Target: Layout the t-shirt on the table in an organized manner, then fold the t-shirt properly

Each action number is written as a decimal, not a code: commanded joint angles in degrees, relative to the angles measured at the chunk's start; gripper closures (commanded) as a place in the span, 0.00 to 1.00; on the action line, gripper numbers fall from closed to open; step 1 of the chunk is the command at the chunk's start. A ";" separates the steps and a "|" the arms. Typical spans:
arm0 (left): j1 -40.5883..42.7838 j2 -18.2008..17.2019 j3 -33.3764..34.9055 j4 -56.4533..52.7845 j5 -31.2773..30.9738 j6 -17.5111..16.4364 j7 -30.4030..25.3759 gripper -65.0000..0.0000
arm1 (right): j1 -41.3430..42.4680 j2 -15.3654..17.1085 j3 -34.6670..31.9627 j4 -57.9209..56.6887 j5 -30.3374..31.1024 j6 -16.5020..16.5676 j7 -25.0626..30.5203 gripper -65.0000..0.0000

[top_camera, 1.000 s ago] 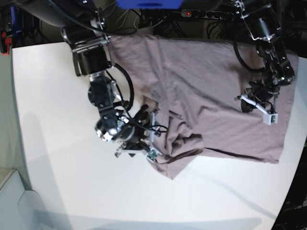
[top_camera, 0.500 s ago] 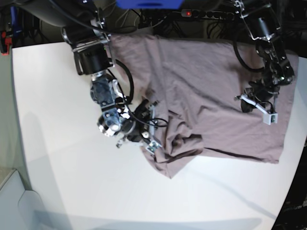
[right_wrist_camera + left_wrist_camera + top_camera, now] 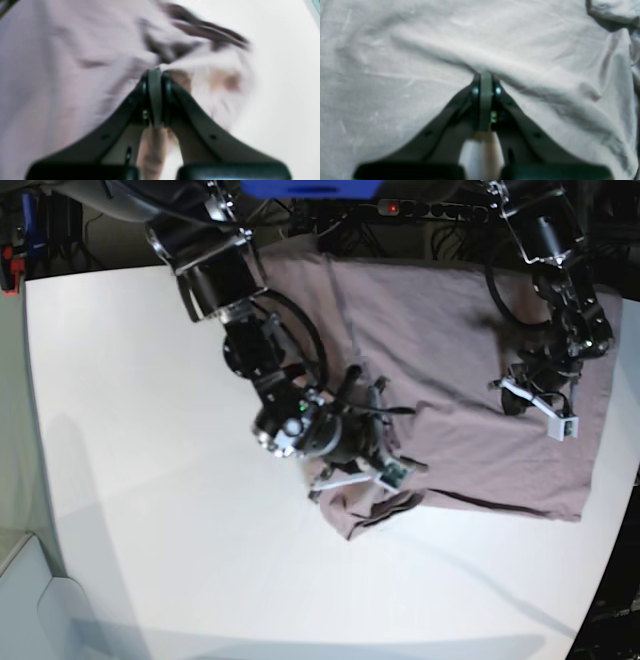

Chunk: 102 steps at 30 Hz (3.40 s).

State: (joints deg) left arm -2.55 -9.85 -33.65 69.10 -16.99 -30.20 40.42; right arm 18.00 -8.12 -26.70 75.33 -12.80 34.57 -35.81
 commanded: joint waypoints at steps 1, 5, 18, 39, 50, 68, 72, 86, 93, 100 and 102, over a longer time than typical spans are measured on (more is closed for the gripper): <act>0.22 -0.22 0.11 0.13 1.92 0.53 2.61 1.00 | 0.77 -0.54 -2.18 1.02 0.36 -0.06 1.22 1.00; 0.22 -0.22 0.02 0.13 1.92 0.53 2.61 1.00 | -1.52 -0.45 -9.83 0.76 0.36 -0.06 1.13 0.84; 0.22 -0.22 0.02 0.13 1.92 0.53 2.52 1.00 | -4.59 4.47 -6.75 16.41 0.27 -0.06 1.13 0.47; -0.13 -0.13 0.11 -0.22 1.92 0.53 2.52 1.00 | -2.92 3.42 14.08 1.20 0.71 0.20 1.22 0.46; -0.22 -0.13 0.02 -0.22 1.92 0.53 2.52 1.00 | -4.77 3.33 7.23 1.37 0.62 0.29 1.66 0.46; -0.13 -0.13 0.02 -0.31 1.92 0.53 2.43 1.00 | -3.45 3.33 7.14 -3.55 0.53 0.29 4.38 0.74; 0.04 -0.31 0.02 -0.31 1.92 0.53 2.43 1.00 | -3.19 3.33 7.23 -4.78 0.45 0.20 4.56 0.80; 0.13 -0.66 0.02 -0.40 1.92 0.53 2.43 1.00 | 0.68 8.87 13.56 6.74 0.27 0.20 3.94 1.00; 0.22 -0.66 0.02 -0.40 1.92 0.53 2.43 1.00 | 8.24 10.63 22.87 6.30 0.27 0.20 3.94 1.00; 0.30 -0.66 0.02 -0.05 1.92 0.53 2.43 1.00 | 11.23 13.53 22.79 0.58 0.27 -0.06 4.56 1.00; 0.30 -0.75 0.02 -0.05 1.92 0.53 2.43 1.00 | 11.76 13.88 22.79 -2.41 0.27 -0.06 4.65 1.00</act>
State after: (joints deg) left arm -2.57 -10.11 -33.65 68.90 -17.19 -30.22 40.25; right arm 27.73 5.72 -4.05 71.85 -12.97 34.72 -32.51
